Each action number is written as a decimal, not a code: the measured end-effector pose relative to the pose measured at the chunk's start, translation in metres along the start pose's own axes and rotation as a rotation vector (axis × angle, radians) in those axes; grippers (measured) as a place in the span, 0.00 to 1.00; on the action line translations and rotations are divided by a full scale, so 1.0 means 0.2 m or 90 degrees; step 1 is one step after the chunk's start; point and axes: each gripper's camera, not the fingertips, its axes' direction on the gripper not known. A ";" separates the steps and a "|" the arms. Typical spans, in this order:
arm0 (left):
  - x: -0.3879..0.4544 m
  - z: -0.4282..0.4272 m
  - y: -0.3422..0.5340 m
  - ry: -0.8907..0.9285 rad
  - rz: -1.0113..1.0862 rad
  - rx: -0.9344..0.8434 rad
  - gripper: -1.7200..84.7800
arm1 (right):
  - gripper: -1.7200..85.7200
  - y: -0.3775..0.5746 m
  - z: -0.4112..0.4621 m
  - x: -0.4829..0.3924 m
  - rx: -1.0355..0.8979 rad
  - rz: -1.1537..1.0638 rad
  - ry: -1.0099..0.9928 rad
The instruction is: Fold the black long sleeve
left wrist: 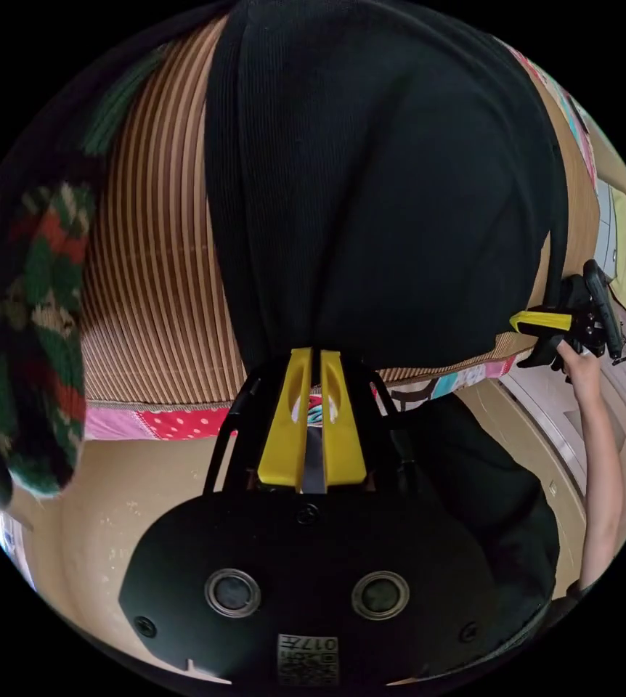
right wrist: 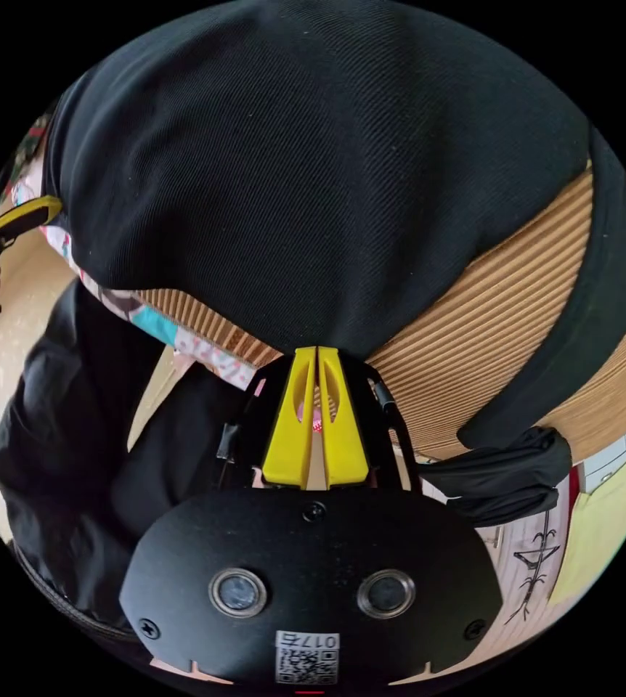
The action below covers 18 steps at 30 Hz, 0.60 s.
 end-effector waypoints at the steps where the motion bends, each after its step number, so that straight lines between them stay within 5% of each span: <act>1: -0.03 0.01 0.08 0.002 -0.009 0.002 0.03 | 0.02 0.06 0.03 0.02 0.000 -0.007 0.006; 6: -0.12 0.10 0.34 -0.006 -0.015 -0.067 0.03 | 0.02 0.32 0.19 0.14 -0.016 -0.003 -0.033; 9: -0.26 0.10 0.47 0.101 -0.062 -0.074 0.06 | 0.02 0.46 0.27 0.23 -0.040 0.010 -0.090; 14: -0.67 -0.26 0.86 0.472 -0.203 0.307 0.09 | 0.02 0.72 0.26 0.52 -0.008 0.075 -0.271; 16: -0.90 -0.33 1.07 0.628 -0.367 0.461 0.12 | 0.02 0.81 0.26 0.63 0.004 0.097 -0.318; 18: -1.01 -0.34 1.17 0.714 -0.466 0.520 0.15 | 0.02 0.91 0.28 0.73 0.014 0.127 -0.349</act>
